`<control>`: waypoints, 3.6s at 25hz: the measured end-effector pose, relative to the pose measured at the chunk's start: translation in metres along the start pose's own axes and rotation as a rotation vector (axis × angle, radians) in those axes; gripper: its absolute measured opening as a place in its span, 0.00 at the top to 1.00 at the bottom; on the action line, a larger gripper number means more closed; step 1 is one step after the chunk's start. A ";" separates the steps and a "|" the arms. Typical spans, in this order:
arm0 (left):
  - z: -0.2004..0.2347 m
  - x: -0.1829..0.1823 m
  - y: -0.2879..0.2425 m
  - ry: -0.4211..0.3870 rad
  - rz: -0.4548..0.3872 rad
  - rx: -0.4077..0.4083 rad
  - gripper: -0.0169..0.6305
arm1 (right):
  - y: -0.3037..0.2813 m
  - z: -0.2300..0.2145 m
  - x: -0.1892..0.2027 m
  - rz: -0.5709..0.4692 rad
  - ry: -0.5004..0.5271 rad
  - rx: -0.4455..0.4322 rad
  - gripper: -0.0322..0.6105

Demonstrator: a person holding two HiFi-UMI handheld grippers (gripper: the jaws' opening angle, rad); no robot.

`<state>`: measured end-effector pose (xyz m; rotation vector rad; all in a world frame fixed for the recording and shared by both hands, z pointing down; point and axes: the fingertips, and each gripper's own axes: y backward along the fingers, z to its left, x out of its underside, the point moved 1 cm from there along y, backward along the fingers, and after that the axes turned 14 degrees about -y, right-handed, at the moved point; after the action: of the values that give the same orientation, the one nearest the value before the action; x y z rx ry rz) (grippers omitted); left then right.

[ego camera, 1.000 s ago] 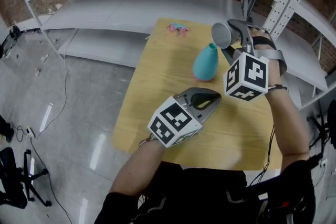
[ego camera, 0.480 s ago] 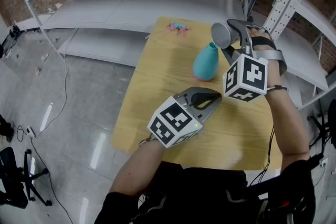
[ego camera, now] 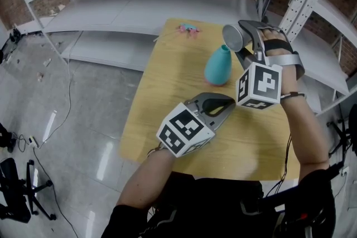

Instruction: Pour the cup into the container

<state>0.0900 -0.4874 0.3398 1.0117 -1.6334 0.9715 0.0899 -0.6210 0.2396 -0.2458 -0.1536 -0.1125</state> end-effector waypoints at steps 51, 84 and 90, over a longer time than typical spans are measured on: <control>0.001 0.000 0.000 -0.001 0.000 0.001 0.97 | 0.004 0.001 -0.001 -0.079 -0.027 0.050 0.46; 0.003 0.002 0.004 -0.001 0.007 -0.006 0.97 | 0.027 0.056 0.215 -0.049 -1.572 -0.160 0.46; 0.002 0.001 0.005 -0.002 0.008 -0.005 0.97 | 0.027 0.074 0.218 -0.038 -1.602 -0.196 0.46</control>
<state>0.0841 -0.4881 0.3398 1.0039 -1.6424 0.9719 0.2973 -0.5969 0.3404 -0.4834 -1.7459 0.0588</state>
